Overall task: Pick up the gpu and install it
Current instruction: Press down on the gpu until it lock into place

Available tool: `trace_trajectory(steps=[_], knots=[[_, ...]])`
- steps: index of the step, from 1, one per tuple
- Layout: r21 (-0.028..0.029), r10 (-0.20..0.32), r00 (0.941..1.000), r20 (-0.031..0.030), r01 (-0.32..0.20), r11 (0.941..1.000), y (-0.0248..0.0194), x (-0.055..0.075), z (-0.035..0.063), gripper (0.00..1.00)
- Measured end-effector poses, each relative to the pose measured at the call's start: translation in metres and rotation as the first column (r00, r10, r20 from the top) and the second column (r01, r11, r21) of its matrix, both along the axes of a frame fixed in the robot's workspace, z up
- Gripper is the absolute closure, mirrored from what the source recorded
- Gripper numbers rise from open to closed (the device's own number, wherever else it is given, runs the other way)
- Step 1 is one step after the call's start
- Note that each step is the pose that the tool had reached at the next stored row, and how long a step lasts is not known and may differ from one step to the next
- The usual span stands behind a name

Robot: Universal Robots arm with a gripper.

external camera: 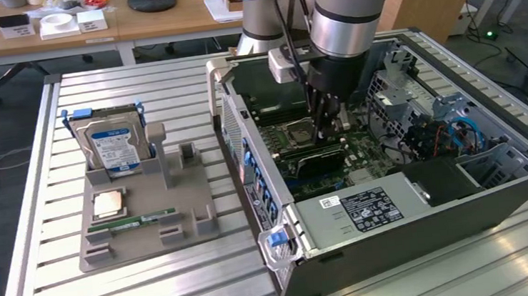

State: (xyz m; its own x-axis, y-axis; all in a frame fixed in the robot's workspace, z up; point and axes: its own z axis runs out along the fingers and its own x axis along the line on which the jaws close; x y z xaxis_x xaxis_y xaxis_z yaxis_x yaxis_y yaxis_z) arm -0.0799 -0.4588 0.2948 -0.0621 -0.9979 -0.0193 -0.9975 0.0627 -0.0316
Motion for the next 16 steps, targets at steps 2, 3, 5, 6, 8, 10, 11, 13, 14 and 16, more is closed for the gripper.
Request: trace_trajectory(steps=[2, 3, 5, 6, 8, 10, 11, 13, 14, 16], knots=[[0.0003, 0.000, 1.0000, 0.0001, 0.000, 1.0000, 0.0000, 0.000, -0.0007, 0.89], [0.0006, 0.000, 1.0000, 0.0003, 0.000, 1.0000, 0.0001, 0.000, -0.0018, 0.89], [0.0003, 0.000, 1.0000, 0.0001, 0.000, 1.0000, 0.0001, 0.000, -0.0045, 0.89], [0.0003, 0.000, 1.0000, 0.0001, 0.000, 1.0000, 0.0002, 0.000, -0.0061, 0.89], [0.0003, 0.000, 1.0000, 0.0001, 0.000, 1.0000, 0.0004, 0.000, -0.0089, 0.89], [0.0001, 0.000, 1.0000, 0.0001, 0.000, 1.0000, 0.0008, -0.001, -0.0105, 0.89], [0.0003, 0.000, 1.0000, 0.0002, 0.000, 1.0000, 0.0010, -0.001, -0.0107, 0.89], [0.0003, 0.000, 1.0000, 0.0001, 0.000, 1.0000, 0.0013, -0.002, -0.0108, 0.89], [0.0003, 0.000, 1.0000, 0.0002, 0.000, 1.0000, 0.0018, -0.002, -0.0110, 0.89], [0.0002, 0.000, 1.0000, 0.0001, 0.000, 1.0000, 0.0029, -0.004, -0.0114, 0.89]])
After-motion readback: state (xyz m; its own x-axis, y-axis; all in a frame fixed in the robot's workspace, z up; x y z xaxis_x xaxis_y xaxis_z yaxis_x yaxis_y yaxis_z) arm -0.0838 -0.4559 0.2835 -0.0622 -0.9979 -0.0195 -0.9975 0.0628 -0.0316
